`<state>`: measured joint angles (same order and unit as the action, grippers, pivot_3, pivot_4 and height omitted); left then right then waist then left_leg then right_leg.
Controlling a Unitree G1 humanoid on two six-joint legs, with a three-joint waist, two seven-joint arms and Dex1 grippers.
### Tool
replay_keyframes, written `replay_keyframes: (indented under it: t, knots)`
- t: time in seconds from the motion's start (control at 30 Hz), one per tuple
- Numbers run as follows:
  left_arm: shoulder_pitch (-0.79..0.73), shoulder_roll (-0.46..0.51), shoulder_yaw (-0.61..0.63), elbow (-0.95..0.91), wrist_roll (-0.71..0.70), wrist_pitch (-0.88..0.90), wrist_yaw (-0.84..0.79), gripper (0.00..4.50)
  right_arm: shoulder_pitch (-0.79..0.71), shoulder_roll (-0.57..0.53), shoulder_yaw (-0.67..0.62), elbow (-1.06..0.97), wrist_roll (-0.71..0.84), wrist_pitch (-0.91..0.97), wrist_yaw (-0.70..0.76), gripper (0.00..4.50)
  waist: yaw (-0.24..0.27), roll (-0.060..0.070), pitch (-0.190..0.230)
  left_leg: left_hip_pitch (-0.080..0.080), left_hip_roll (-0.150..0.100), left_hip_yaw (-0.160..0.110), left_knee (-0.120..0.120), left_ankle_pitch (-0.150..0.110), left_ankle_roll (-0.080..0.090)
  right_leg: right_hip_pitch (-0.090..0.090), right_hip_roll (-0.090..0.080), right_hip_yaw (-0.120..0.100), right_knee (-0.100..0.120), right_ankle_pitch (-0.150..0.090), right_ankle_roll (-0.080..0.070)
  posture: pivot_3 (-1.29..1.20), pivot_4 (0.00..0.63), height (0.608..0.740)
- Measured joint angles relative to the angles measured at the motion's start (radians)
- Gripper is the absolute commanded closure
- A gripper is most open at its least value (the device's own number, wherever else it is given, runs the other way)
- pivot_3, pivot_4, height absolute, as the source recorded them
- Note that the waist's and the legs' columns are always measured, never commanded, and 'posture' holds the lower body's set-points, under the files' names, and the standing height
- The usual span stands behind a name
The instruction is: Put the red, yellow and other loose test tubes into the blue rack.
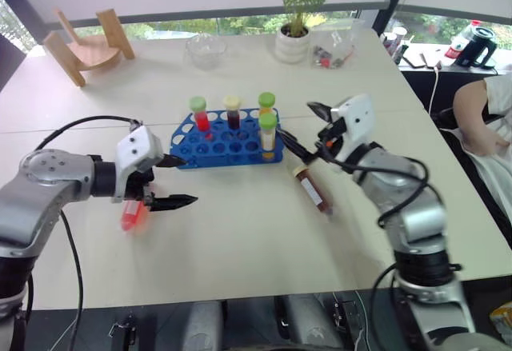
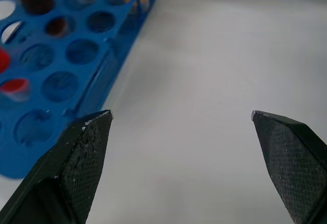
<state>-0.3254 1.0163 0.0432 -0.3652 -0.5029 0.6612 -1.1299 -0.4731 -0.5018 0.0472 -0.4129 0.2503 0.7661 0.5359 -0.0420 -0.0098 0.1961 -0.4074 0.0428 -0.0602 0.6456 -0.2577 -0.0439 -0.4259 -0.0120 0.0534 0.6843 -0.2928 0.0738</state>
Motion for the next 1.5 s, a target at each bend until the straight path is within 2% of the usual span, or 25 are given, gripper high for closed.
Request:
replay_keyframes:
  t: [0.07,0.13,0.2,0.27,0.4,0.67,0.73,0.8,0.9,0.93,0.97,1.1,1.2,1.23,1.3,1.4,1.43,1.5]
  knots:
    - [-0.005,-0.005,-0.032,-0.043,0.001,-0.001,-0.001,0.0,-0.042,-0.148,0.031,-0.02,0.059,0.22,0.078,0.08,0.0,0.001,0.001,0.0,0.0,0.0,0.001,0.0,0.0,0.0,0.0,0.0,0.0,0.0,0.0,0.0,0.15,0.74]
    - [-0.019,-0.04,-0.071,-0.081,0.003,0.001,0.01,0.0,-0.12,-0.247,0.07,-0.013,0.118,0.408,0.146,0.08,-0.003,0.001,0.001,0.0,0.0,0.001,0.002,-0.001,0.002,0.0,0.0,0.001,0.0,0.0,0.0,0.0,0.15,0.74]
    - [-0.032,-0.073,-0.123,-0.117,0.021,-0.003,0.029,0.0,-0.232,-0.305,0.133,0.001,0.2,0.59,0.224,0.08,-0.006,0.001,0.001,0.001,0.001,0.0,0.001,-0.002,0.004,0.0,0.002,0.002,0.0,0.0,0.0,0.0,0.15,0.74]
    - [-0.03,-0.096,-0.159,-0.128,0.04,-0.007,0.053,0.0,-0.3,-0.31,0.186,0.031,0.248,0.704,0.259,0.08,-0.005,0.0,0.0,0.001,0.001,0.0,0.001,-0.003,0.006,0.0,0.002,0.001,0.0,-0.001,-0.001,0.0,0.15,0.74]
    - [-0.002,-0.126,-0.178,-0.137,0.058,-0.007,0.101,0.0,-0.351,-0.298,0.273,0.147,0.265,0.779,0.259,0.08,-0.001,0.0,0.0,-0.001,0.0,0.0,0.002,-0.003,0.006,0.0,0.001,0.001,-0.001,-0.001,-0.001,0.0,0.15,0.74]
    - [0.046,-0.15,-0.186,-0.155,0.087,0.004,0.172,0.0,-0.459,-0.259,0.428,0.366,0.224,0.713,0.264,0.08,-0.005,-0.001,-0.001,0.001,0.0,0.001,0.002,-0.003,0.006,0.001,0.001,0.001,-0.001,-0.001,-0.001,0.0,0.15,0.74]
    - [0.046,-0.151,-0.186,-0.155,0.096,0.004,0.179,0.0,-0.487,-0.252,0.467,0.414,0.197,0.67,0.271,0.61,-0.004,-0.002,-0.001,0.002,0.0,0.001,0.002,-0.003,0.006,0.002,0.001,0.001,-0.001,-0.001,-0.001,0.0,0.15,0.74]
    - [0.05,-0.154,-0.186,-0.155,0.102,0.002,0.184,0.0,-0.507,-0.255,0.512,0.446,0.162,0.624,0.288,1.43,-0.003,-0.004,-0.002,0.003,0.0,0.001,0.003,-0.003,0.006,0.004,0.001,0.001,-0.001,-0.001,-0.001,0.0,0.15,0.74]
    - [0.053,-0.157,-0.186,-0.155,0.106,0.001,0.195,0.0,-0.514,-0.281,0.557,0.462,0.127,0.57,0.342,3.13,-0.002,-0.005,-0.003,0.003,0.0,0.001,0.003,-0.003,0.006,0.004,0.001,0.001,-0.001,-0.001,-0.001,0.0,0.15,0.74]
    - [0.054,-0.159,-0.186,-0.155,0.108,0.001,0.199,0.0,-0.514,-0.284,0.559,0.464,0.123,0.561,0.359,3.53,-0.002,-0.005,-0.003,0.003,0.0,0.0,0.003,-0.003,0.006,0.004,0.001,0.0,-0.001,-0.001,-0.001,0.0,0.15,0.74]
    - [0.054,-0.165,-0.185,-0.155,0.106,0.001,0.202,0.0,-0.514,-0.284,0.561,0.465,0.117,0.553,0.372,3.66,-0.002,-0.005,-0.003,0.003,0.001,0.0,0.002,-0.003,0.006,0.004,0.001,0.0,-0.001,-0.001,-0.001,0.0,0.15,0.74]
    - [0.052,-0.188,-0.141,-0.153,0.06,0.006,0.205,0.0,-0.485,-0.282,0.524,0.457,0.112,0.541,0.385,3.66,-0.002,-0.005,-0.003,0.002,0.001,0.0,0.002,-0.003,0.006,0.003,0.001,0.0,-0.001,-0.001,-0.001,0.0,0.15,0.74]
    - [0.065,-0.152,-0.063,-0.12,0.035,0.006,0.183,0.0,-0.368,-0.292,0.425,0.35,0.129,0.427,0.41,3.66,-0.001,-0.005,-0.003,0.001,0.001,-0.001,0.002,-0.003,0.006,0.002,0.002,-0.001,-0.001,-0.001,-0.001,0.0,0.15,0.74]
    - [0.08,-0.13,-0.035,-0.1,0.033,0.006,0.172,0.0,-0.309,-0.282,0.376,0.275,0.161,0.363,0.435,3.66,-0.004,-0.004,-0.003,0.001,0.001,0.0,0.001,-0.003,0.006,0.001,0.002,0.0,-0.001,-0.001,-0.001,0.0,0.15,0.74]
    - [0.095,-0.099,0.019,-0.037,0.029,0.006,0.15,0.0,-0.219,-0.162,0.257,0.116,0.263,0.268,0.438,3.66,-0.014,-0.003,-0.002,0.001,0.004,0.0,0.0,-0.004,0.007,0.001,0.004,0.0,-0.001,-0.001,-0.002,0.0,0.15,0.74]
    - [0.042,-0.109,0.116,0.123,-0.025,0.003,0.128,0.0,-0.177,0.198,0.117,-0.014,0.333,0.142,0.226,3.66,-0.021,-0.003,-0.002,0.001,0.005,-0.002,0.001,-0.002,0.005,0.0,0.005,-0.002,0.002,-0.001,-0.003,0.0,0.15,0.74]
    - [0.025,-0.103,0.142,0.175,-0.028,-0.005,0.125,0.0,-0.162,0.283,0.119,-0.025,0.311,0.067,0.152,3.66,-0.02,-0.003,-0.002,0.001,0.005,-0.002,0.001,-0.002,0.004,0.0,0.005,-0.002,0.002,-0.001,-0.003,0.0,0.15,0.74]
    - [0.013,-0.071,0.154,0.242,-0.018,-0.019,0.11,0.0,-0.13,0.386,0.161,0.025,0.181,-0.105,0.018,3.66,-0.014,-0.005,-0.003,0.001,0.003,-0.001,0.001,-0.001,0.002,0.001,0.002,-0.002,0.002,0.0,-0.003,0.0,0.15,0.74]
